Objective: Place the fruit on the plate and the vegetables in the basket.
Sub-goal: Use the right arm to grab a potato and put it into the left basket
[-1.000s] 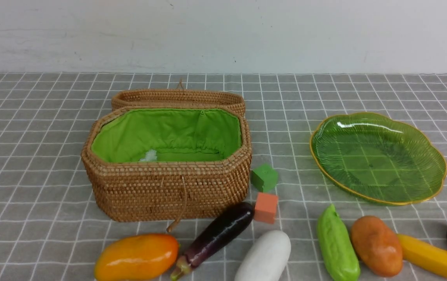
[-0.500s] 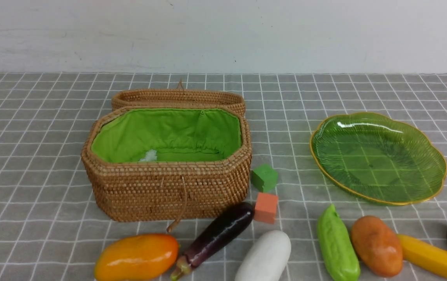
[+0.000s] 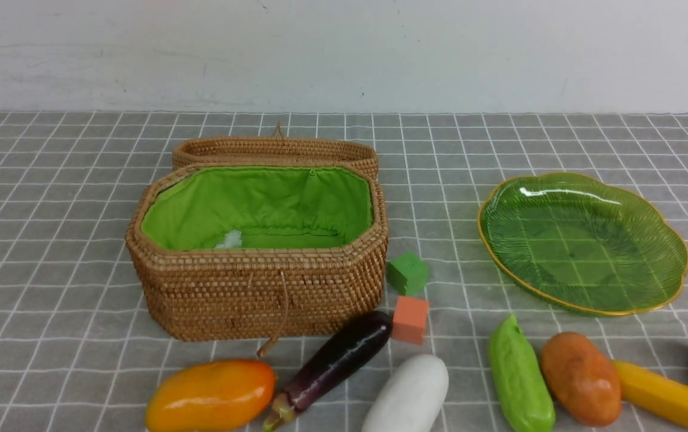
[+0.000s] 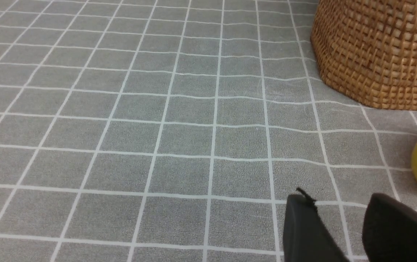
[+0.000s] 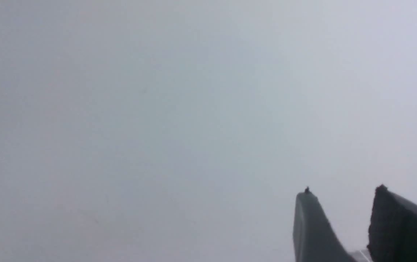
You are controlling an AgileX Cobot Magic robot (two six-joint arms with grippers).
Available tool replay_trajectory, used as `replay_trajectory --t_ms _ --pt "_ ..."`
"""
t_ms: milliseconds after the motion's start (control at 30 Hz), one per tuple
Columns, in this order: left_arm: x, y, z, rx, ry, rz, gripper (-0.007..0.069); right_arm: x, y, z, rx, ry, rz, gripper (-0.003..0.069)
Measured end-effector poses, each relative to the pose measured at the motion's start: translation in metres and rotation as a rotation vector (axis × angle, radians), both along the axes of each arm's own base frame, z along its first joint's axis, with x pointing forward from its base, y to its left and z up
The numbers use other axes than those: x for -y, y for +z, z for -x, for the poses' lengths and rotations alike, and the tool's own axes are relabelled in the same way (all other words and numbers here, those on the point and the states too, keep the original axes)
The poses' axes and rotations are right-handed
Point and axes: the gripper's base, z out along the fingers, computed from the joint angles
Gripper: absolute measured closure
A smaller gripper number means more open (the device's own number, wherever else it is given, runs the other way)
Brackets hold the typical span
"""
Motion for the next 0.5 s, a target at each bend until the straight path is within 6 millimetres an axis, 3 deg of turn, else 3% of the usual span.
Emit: replay_trajectory --t_ms 133,233,300,333,400,500 --pt "0.0 0.0 0.0 0.0 0.0 0.0 0.0386 0.0 0.026 0.003 0.003 0.078 -0.161 0.0418" --pt "0.0 0.0 0.0 0.0 0.0 0.0 0.0386 -0.001 0.068 0.002 -0.056 0.095 -0.187 0.0418" --pt "0.0 0.0 0.0 0.0 0.0 0.0 0.0386 -0.001 0.109 0.0 -0.114 0.096 -0.179 0.0418" --pt "0.0 0.0 0.0 0.0 0.0 0.0 0.0386 -0.002 0.106 -0.005 -0.151 0.092 -0.177 0.0418" --pt "0.0 0.0 0.0 0.0 0.0 0.0 0.0386 -0.003 0.152 -0.016 -0.306 0.073 -0.123 0.0418" --pt "0.0 0.0 0.0 0.0 0.0 0.0 0.0386 -0.003 0.171 -0.03 -0.484 0.042 -0.047 0.0418"
